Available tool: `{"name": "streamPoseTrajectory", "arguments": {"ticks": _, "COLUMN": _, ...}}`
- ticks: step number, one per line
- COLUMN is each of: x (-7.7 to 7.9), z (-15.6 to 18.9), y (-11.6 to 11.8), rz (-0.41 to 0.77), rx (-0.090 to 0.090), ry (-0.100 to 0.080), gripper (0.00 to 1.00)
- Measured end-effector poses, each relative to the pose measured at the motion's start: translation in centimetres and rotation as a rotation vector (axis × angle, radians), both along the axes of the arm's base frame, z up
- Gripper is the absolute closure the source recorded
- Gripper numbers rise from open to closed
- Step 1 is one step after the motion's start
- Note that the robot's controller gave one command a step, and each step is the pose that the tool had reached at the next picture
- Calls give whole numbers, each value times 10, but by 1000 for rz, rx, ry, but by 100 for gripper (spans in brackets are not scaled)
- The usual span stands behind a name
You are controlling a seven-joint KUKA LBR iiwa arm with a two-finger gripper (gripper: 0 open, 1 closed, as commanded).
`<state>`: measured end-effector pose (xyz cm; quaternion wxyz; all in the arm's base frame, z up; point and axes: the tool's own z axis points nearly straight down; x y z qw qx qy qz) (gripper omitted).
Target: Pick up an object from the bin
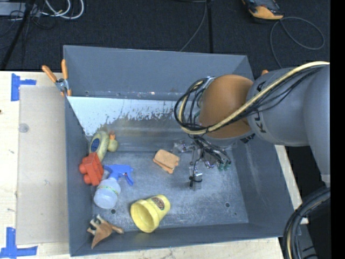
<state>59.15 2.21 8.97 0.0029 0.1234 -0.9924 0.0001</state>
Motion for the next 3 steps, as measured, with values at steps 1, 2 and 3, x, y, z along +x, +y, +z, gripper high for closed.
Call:
{"name": "streamPoseTrajectory", "arguments": {"ticks": 1, "x": 15, "z": 1, "y": 17, "rz": 77, "rx": 3, "ry": -9, "gripper": 0}}
{"name": "streamPoseTrajectory", "arguments": {"ticks": 2, "x": 27, "z": -6, "y": 48, "rz": 158, "rx": 4, "ry": -4, "gripper": 100}}
{"name": "streamPoseTrajectory", "arguments": {"ticks": 3, "x": 27, "z": -6, "y": 48, "rz": 157, "rx": 4, "ry": -4, "gripper": 100}}
